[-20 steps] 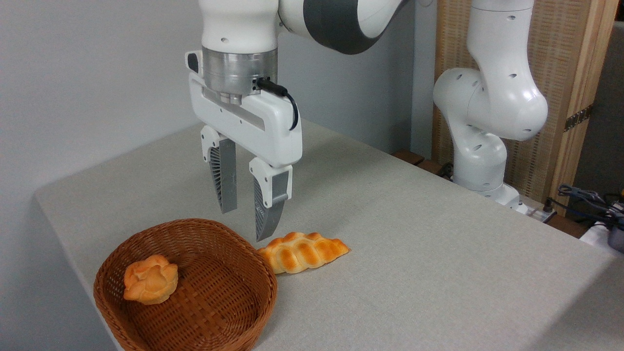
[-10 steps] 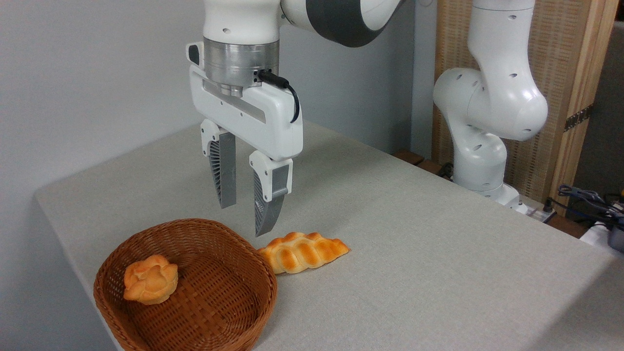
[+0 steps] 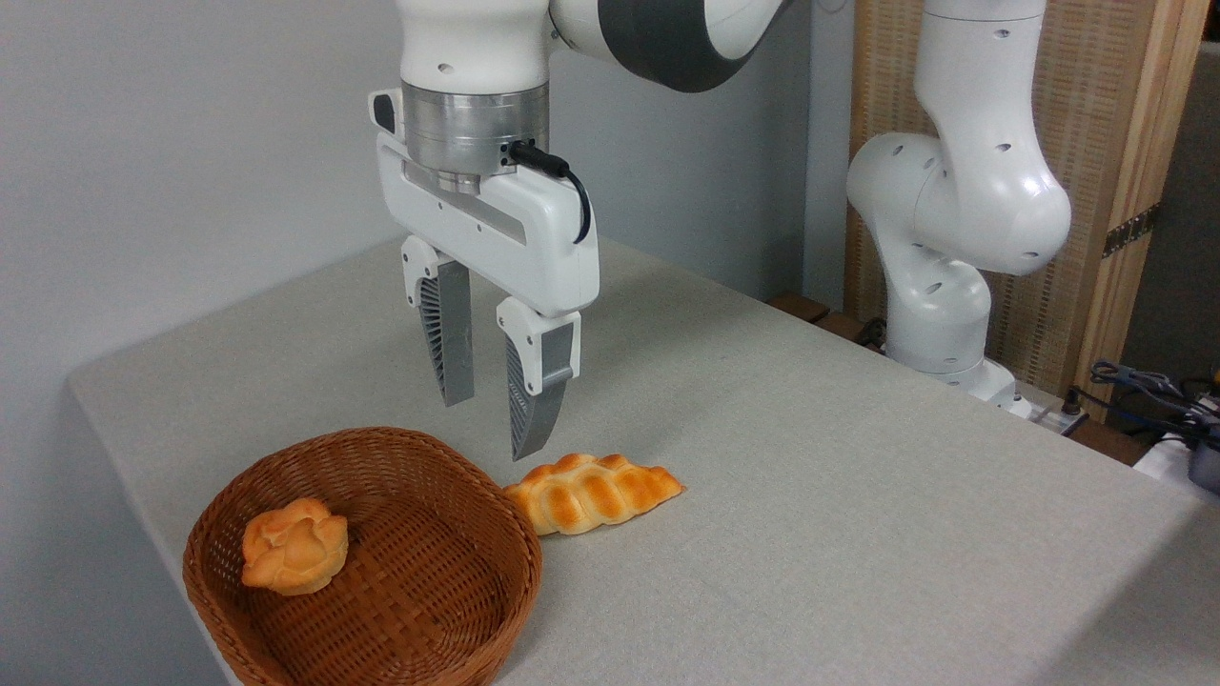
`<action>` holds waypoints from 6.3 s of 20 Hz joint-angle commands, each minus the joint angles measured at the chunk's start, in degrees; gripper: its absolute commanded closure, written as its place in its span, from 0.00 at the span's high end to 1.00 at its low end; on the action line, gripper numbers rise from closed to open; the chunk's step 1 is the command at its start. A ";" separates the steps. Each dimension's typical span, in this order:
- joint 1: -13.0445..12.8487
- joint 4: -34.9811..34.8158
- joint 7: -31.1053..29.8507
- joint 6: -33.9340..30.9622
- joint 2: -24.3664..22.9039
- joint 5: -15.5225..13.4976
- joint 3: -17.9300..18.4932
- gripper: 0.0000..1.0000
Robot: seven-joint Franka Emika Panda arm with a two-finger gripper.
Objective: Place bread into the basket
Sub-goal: 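Move the open gripper toward the braided bread roll beside the basket, then lower the gripper down onto the braided bread roll, then close the gripper fingers around the middle of the braided roll, then lift the braided roll and carry it over the wicker basket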
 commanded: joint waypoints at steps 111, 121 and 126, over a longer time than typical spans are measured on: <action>-1.60 -0.34 30.18 -1.24 1.60 -0.29 2.97 0.44; -2.30 -0.25 9.71 12.21 5.56 -0.20 0.34 0.57; -2.30 -0.25 4.43 13.10 7.14 -0.29 0.25 1.00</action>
